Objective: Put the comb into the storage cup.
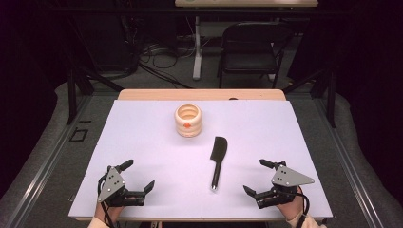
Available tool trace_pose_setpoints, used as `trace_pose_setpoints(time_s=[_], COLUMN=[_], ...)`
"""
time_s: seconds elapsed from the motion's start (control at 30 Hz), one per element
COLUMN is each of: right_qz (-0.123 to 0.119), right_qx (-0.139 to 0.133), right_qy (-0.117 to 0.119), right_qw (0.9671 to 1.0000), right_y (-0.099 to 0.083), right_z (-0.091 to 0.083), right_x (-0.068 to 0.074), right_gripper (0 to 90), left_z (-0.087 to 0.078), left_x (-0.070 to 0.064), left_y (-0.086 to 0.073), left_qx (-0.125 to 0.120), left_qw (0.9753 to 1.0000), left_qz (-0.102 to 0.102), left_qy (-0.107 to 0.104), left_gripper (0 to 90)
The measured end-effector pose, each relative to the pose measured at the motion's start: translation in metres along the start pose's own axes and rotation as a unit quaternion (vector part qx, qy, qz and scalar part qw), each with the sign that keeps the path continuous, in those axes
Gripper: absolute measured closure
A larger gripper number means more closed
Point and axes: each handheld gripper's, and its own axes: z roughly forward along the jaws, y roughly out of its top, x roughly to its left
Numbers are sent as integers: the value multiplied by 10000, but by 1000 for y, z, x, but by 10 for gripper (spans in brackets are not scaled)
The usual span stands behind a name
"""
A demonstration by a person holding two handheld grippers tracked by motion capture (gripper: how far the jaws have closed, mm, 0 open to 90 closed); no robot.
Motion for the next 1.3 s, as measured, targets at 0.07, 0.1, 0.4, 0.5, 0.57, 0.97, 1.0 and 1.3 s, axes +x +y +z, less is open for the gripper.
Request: trace_pose_setpoints(time_s=[0.07, 0.1, 0.4, 0.5, 0.57, 0.97, 1.0, 1.3], right_qz=[5, 0, 64, 58, 48, 45, 65, 59], right_qx=[0, 4, 111, 186, 220, 424, 436, 542], right_qy=[9, 9, 101, 147, 157, 304, 336, 529], right_qw=[10000, 10000, 9999, 9997, 9996, 9986, 9985, 9971], right_y=[0, 0, 3, 5, 6, 14, 14, 19], right_z=[0, 1, 9, 15, 16, 35, 37, 55], right_x=[0, 1, 3, 5, 5, 12, 13, 16], right_gripper=[0, 0, 0, 0, 0, 0, 0, 0], left_z=[0, 1, 1, 2, 2, 3, 3, 4], left_x=[0, 0, 0, 0, 0, 1, 1, 0], left_y=[0, 0, 0, 0, 0, 0, 0, 0], left_qx=[15, 10, 15, 36, 38, 54, 70, 93], left_qw=[10000, 10000, 10000, 10000, 10000, 10000, 10000, 10000], left_qz=[10, 8, 3, 2, -9, 18, -5, 20], left_qy=[-2, 1, 5, 2, -10, 3, 5, -17], left_gripper=[0, 0, 0, 0, 0, 0, 0, 0])
